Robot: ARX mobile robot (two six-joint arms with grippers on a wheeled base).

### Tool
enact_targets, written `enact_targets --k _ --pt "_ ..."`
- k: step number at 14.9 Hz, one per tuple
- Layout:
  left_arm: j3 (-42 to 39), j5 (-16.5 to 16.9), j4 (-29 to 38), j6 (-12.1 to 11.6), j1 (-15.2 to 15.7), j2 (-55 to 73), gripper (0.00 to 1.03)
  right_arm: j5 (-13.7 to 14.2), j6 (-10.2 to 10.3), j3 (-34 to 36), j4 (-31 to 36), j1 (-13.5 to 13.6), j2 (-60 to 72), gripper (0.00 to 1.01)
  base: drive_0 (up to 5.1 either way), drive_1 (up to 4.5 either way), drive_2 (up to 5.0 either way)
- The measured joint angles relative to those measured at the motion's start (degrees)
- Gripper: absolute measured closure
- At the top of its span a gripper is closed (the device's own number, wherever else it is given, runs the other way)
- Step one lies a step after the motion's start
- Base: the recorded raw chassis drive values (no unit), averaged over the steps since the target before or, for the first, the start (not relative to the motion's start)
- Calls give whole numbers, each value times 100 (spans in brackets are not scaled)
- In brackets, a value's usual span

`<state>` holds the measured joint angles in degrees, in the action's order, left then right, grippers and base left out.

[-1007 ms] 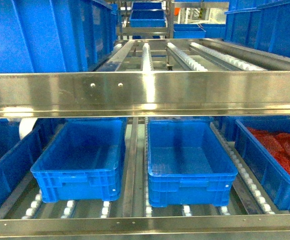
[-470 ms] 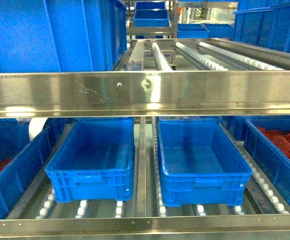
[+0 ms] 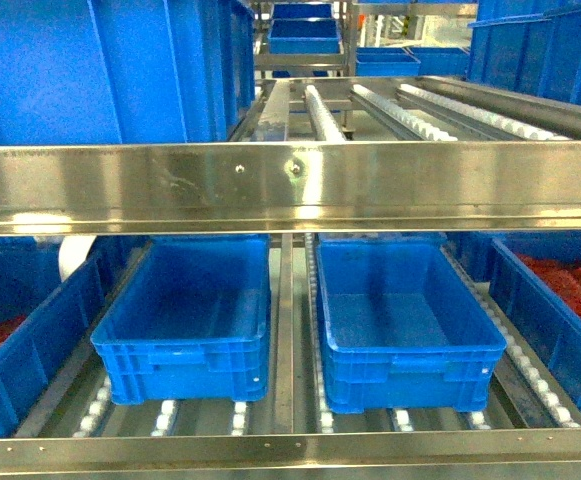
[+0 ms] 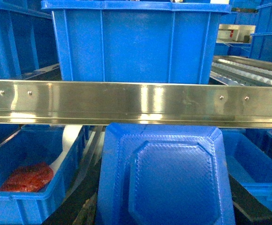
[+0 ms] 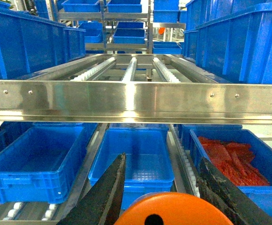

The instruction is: Sort blue parts and orange caps into right shelf containers

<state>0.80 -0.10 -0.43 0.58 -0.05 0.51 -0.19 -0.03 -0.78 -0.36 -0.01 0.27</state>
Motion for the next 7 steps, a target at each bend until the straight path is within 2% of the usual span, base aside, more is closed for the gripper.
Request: enact_targets --k 7 --pt "0 0 0 2 0 0 59 0 0 0 0 0 0 59 0 0 0"
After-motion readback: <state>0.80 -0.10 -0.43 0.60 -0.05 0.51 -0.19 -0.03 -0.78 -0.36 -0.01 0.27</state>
